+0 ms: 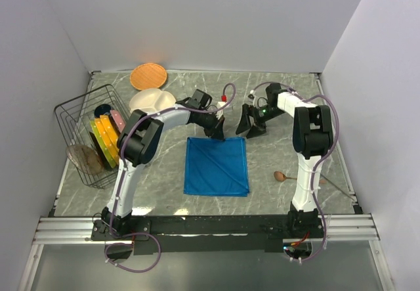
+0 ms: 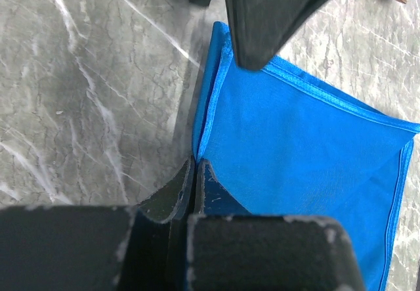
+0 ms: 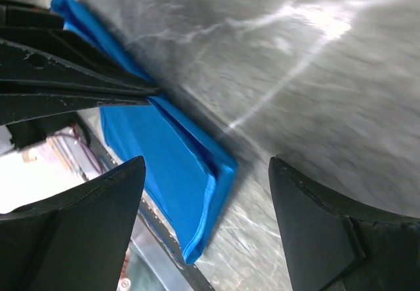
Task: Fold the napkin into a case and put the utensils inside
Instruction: Pick up the upper triangle-folded napkin from the center of the board.
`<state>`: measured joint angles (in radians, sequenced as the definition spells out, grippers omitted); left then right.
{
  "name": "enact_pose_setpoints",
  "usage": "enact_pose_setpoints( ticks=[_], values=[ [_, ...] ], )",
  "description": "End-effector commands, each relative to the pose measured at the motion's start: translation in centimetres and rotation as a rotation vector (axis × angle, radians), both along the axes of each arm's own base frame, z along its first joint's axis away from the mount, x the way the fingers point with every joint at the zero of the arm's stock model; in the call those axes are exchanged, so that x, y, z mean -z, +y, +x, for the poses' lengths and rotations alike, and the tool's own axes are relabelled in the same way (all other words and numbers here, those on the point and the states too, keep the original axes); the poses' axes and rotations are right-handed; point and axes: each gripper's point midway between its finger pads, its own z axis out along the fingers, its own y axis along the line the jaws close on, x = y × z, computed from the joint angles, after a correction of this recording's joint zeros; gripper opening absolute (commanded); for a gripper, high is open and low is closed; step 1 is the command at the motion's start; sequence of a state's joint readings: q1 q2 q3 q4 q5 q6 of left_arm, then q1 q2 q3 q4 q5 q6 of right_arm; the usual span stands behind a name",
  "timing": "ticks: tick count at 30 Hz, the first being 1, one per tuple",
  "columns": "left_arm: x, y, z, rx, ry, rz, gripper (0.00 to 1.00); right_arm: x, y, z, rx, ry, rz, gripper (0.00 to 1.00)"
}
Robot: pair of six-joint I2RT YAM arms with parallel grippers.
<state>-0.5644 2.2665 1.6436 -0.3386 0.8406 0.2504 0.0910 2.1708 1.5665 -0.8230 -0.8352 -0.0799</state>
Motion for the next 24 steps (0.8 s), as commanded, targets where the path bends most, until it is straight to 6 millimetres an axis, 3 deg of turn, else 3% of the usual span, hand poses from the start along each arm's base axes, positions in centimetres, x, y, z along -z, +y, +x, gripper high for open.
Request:
enact_pose_setpoints(
  ticks=[1,7,17,20,21,22,23,24],
  values=[
    [-4.0,-0.9,0.4,0.046,-0.118,-0.087,0.01,1.8,0.6,-0.4,-0.078,-0.009,0.016,0.82],
    [-4.4,-0.7,-0.2,0.056,-0.131,-0.099,0.01,2.7,1.1,-0.8,-0.102,0.010,0.034,0.77],
    [-4.5,-0.6,-0.3,0.057,-0.141,-0.108,0.01,2.2,2.2,-2.5,-0.168,0.038,0.064,0.54],
    [-4.5,-0.6,-0.4,0.060,-0.136,-0.109,0.01,2.1,2.3,-2.1,-0.159,0.019,0.060,0.41],
    [-4.6,-0.4,-0.5,0.060,-0.130,-0.103,0.01,2.0,2.3,-1.9,-0.158,0.010,0.059,0.32],
    [-4.9,-0.3,-0.3,0.050,-0.127,-0.102,0.13,1.7,2.3,-1.8,-0.160,-0.003,0.059,0.27],
    [-5.2,0.1,-0.2,0.028,-0.097,-0.104,0.25,1.7,2.3,-1.7,-0.163,-0.016,0.053,0.16],
    [-5.7,1.3,-0.1,0.019,-0.042,-0.123,0.40,1.6,2.2,-1.7,-0.164,-0.021,0.052,0.10]
  ],
)
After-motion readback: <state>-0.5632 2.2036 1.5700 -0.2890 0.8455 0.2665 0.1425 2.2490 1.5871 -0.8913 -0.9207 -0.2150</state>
